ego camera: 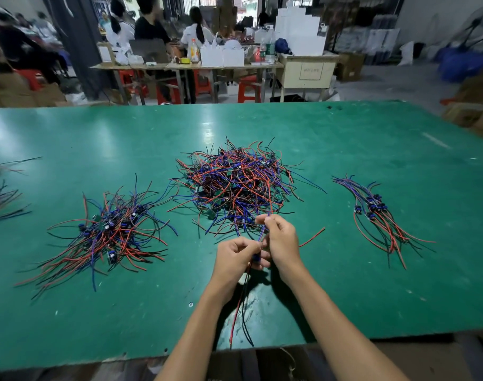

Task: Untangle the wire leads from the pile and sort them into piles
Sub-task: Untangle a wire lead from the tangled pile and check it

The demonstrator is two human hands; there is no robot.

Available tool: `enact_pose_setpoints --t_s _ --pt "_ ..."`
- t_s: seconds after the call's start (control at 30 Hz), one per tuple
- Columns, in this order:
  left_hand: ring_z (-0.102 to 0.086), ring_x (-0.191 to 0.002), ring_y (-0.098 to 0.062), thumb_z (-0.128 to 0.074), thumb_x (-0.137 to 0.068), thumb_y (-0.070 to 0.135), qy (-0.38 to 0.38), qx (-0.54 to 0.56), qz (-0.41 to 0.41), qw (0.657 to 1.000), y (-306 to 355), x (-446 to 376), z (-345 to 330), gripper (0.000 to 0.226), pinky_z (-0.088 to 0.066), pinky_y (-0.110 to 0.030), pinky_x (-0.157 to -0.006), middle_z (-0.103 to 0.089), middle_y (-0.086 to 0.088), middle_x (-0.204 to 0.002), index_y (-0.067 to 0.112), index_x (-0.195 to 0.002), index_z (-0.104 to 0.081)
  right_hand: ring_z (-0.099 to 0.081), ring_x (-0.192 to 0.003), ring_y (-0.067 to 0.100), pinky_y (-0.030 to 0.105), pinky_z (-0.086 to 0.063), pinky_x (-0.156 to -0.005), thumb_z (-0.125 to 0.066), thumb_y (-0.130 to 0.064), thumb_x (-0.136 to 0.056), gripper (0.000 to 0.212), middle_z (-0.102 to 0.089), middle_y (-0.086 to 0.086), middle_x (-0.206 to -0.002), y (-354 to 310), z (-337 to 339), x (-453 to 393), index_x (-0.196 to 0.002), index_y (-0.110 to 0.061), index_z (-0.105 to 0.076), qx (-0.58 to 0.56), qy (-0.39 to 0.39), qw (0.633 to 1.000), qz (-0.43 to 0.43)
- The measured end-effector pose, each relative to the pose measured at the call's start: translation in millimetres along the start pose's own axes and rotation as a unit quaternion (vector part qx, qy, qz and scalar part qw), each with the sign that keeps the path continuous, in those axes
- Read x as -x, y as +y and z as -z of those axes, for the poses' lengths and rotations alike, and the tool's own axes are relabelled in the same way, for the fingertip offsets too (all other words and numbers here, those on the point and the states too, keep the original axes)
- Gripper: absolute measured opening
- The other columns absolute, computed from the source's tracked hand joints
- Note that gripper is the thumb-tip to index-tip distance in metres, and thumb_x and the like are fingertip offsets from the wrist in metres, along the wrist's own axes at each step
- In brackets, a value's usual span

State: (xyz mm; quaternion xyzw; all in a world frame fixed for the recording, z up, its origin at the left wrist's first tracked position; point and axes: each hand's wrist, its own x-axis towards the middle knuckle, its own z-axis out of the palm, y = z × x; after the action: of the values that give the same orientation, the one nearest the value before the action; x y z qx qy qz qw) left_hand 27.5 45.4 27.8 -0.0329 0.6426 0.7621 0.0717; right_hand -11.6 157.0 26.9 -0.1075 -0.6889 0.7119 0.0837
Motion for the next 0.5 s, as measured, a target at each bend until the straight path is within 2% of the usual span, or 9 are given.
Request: enact_pose_setpoints --t_s 0.1,0.2,0.27,0.33,0.4,0.5 --pt "-0.067 -0.056 -0.021 -0.063 -0.093 0.001 -0.015 -0.005 0.0 1.0 1 1 0 0.019 -0.054 -0.026 -0.052 -0.071 -0.016 -0.071 0.003 -0.075 -0.067 -0.045 -0.043 0.008 0.021 -0.031 -0.034 -0.045 -0.014 -0.1 0.03 -0.072 -0.004 -0.091 -14 -1 -16 -0.086 -0.022 -0.07 -0.012 0.056 0.998 -0.024" --pt "-0.066 -0.055 -0.021 -0.062 -0.094 0.0 -0.017 -0.008 -0.002 1.0 3 1 -1 0.019 -0.053 -0.026 -0.051 -0.07 -0.017 -0.071 0.001 -0.076 -0.065 -0.038 -0.04 0.004 0.02 -0.031 -0.035 -0.045 -0.014 -0.098 0.029 -0.072 -0.005 -0.09 -20 -6 -22 -0.086 -0.021 -0.071 -0.045 0.09 0.993 -0.06" --pt "-0.066 -0.054 -0.021 -0.061 -0.094 -0.002 -0.019 -0.004 -0.001 1.0 3 2 -2 0.017 -0.052 -0.025 -0.05 -0.07 -0.017 -0.071 -0.001 -0.077 -0.064 -0.038 -0.046 0.004 0.02 -0.034 -0.041 -0.047 -0.016 -0.097 0.026 -0.072 -0.007 -0.086 -19 -9 -22 -0.086 -0.021 -0.07 -0.114 0.095 0.983 -0.103" --pt "-0.066 -0.053 -0.021 -0.062 -0.094 -0.003 -0.021 -0.003 -0.003 1.0 2 3 -1 0.016 -0.052 -0.025 -0.049 -0.07 -0.017 -0.07 -0.003 -0.078 -0.064 -0.041 -0.056 0.007 0.022 -0.035 -0.051 -0.048 -0.019 -0.097 0.022 -0.071 -0.009 -0.085 -19 -7 -20 -0.087 -0.022 -0.066 -0.224 0.075 0.955 -0.18" --pt "-0.067 -0.054 -0.02 -0.063 -0.093 -0.002 -0.02 -0.009 -0.012 1.0 1 4 2 0.015 -0.052 -0.024 -0.05 -0.071 -0.015 -0.07 -0.003 -0.079 -0.065 -0.049 -0.063 0.009 0.024 -0.037 -0.057 -0.048 -0.022 -0.099 0.019 -0.07 -0.008 -0.086 -17 2 -17 -0.091 -0.024 -0.065 -0.287 0.033 0.935 -0.207" --pt "-0.067 -0.057 -0.02 -0.066 -0.094 0.004 -0.014 -0.002 -0.028 1.0 -1 4 4 0.013 -0.052 -0.023 -0.052 -0.073 -0.013 -0.073 -0.005 -0.086 -0.071 -0.066 -0.072 0.012 0.023 -0.049 -0.061 -0.049 -0.039 -0.102 0.029 -0.076 0.0 -0.097 -9 18 -8 -0.109 -0.021 -0.071 -0.21 -0.073 0.967 -0.122"
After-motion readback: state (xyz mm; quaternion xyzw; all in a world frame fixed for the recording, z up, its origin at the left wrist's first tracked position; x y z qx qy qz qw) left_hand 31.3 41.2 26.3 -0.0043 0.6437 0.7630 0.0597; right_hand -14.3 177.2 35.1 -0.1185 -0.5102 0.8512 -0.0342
